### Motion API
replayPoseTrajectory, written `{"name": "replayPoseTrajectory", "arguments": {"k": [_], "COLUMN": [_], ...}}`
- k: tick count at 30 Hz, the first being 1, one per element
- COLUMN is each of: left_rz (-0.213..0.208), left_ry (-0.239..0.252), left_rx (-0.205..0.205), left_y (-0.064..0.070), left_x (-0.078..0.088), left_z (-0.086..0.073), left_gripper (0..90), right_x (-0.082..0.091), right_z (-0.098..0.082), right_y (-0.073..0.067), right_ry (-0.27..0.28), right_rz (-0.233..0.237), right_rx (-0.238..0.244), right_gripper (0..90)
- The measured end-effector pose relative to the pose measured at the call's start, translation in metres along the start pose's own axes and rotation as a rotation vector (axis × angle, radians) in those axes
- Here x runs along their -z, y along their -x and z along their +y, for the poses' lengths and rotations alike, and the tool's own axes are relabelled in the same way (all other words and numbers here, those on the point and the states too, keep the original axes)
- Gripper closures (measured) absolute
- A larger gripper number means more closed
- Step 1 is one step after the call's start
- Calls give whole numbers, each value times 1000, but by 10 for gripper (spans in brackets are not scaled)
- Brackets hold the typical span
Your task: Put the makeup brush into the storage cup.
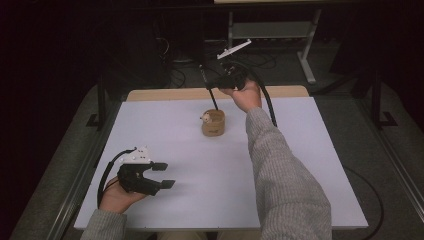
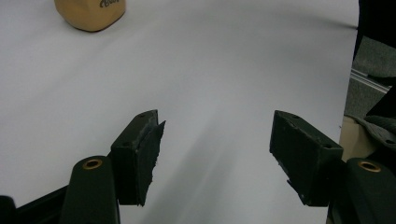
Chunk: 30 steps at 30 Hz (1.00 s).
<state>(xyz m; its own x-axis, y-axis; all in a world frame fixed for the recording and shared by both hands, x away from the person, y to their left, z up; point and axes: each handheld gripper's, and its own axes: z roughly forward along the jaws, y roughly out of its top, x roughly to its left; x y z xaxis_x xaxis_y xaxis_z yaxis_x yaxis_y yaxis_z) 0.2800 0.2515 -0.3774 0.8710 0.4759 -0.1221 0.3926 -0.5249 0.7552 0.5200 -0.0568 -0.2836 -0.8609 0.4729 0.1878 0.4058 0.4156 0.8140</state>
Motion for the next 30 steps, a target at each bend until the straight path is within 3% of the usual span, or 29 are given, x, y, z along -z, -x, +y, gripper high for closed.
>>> {"name": "replayPoseTrajectory", "arguments": {"k": [30], "left_rz": [-6], "left_ry": [14], "left_rx": [7], "left_y": [-2], "left_x": [2], "left_z": [-1], "left_gripper": [323], "right_x": [-30], "right_z": [-21], "right_y": [14], "right_ry": [-8], "right_rz": [-41], "right_rx": [-54], "right_gripper": [831]}}
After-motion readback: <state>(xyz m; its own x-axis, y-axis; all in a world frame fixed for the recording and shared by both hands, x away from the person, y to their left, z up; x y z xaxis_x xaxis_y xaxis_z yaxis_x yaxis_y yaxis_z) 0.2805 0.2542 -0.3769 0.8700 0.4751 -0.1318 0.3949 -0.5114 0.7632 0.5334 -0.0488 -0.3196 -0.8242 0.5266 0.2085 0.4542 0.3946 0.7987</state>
